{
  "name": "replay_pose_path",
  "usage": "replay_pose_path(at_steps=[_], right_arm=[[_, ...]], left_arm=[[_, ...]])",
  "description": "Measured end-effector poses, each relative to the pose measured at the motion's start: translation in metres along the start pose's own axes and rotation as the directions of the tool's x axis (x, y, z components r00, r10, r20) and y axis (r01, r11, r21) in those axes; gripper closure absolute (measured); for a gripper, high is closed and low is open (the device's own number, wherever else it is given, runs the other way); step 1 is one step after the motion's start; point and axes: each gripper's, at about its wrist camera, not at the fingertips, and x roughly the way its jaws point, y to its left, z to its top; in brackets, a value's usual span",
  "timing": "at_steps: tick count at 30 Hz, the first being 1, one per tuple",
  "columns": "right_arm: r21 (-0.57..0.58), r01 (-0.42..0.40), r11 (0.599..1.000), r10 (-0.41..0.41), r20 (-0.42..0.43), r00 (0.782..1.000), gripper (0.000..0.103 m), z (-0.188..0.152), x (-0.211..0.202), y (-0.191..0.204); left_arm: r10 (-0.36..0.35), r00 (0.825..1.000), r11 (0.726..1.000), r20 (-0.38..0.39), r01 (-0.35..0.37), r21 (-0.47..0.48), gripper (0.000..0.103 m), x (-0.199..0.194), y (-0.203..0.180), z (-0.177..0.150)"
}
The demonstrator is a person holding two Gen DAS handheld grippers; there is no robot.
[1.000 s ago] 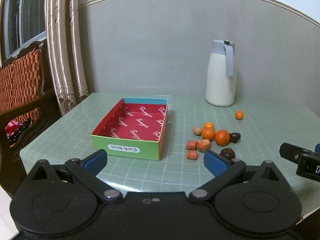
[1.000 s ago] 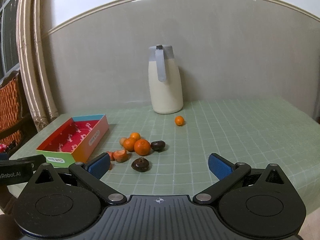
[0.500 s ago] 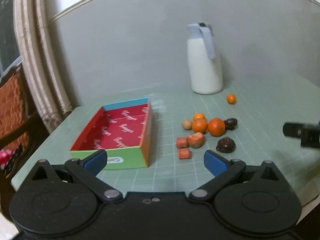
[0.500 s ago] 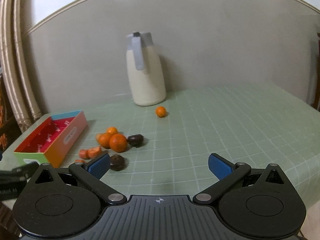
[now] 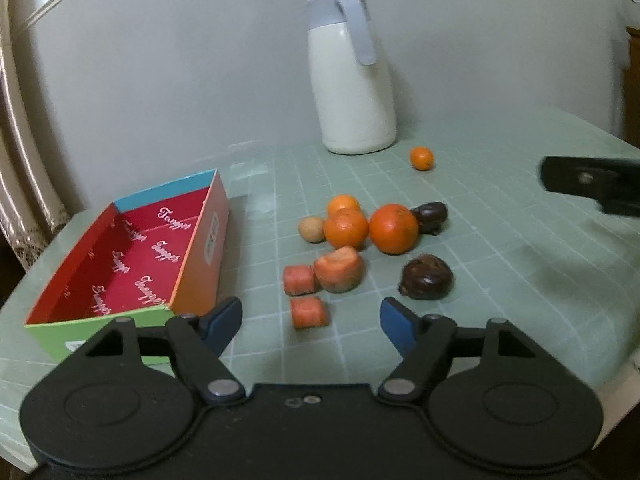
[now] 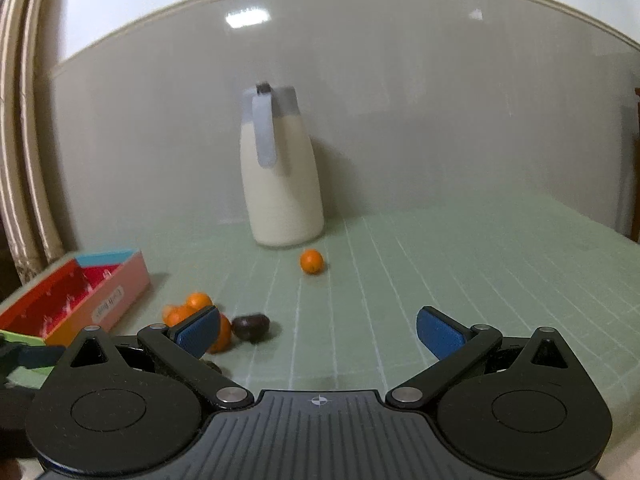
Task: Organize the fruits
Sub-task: 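Grasp the small carrot piece with the left gripper and lift it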
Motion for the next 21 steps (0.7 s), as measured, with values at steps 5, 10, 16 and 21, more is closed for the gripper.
replay_pose_path(at_steps=[5, 10, 16, 21], right_arm=[[-0.023, 0.008, 1.0, -0.007, 0.031, 0.999, 0.0, -0.008, 0.005, 0.001], [-0.007, 0.009, 1.0, -0.009, 0.003, 1.0, 0.0, -0.014, 0.016, 0.0], [-0.012, 0.0, 1.0, 0.0, -0.015, 1.0, 0.0, -0.018, 0.024, 0.005], [-0.017, -0.017, 1.0, 0.017, -0.019, 1.0, 0.0, -0.022, 0.027, 0.01]], left_arm=[[-0.02, 0.999, 0.999, -0.029, 0.018, -0.048, 0.058, 0.02, 0.006, 0.0], [-0.039, 0.998, 0.994, -0.054, 0.034, -0.1, 0.071, 0.031, 0.011, -0.004], [-0.06, 0.997, 0.99, -0.04, 0.055, -0.127, 0.09, 0.034, 0.014, -0.007], [-0.042, 0.999, 0.991, -0.009, 0.041, -0.125, 0.09, 0.029, 0.016, -0.007]])
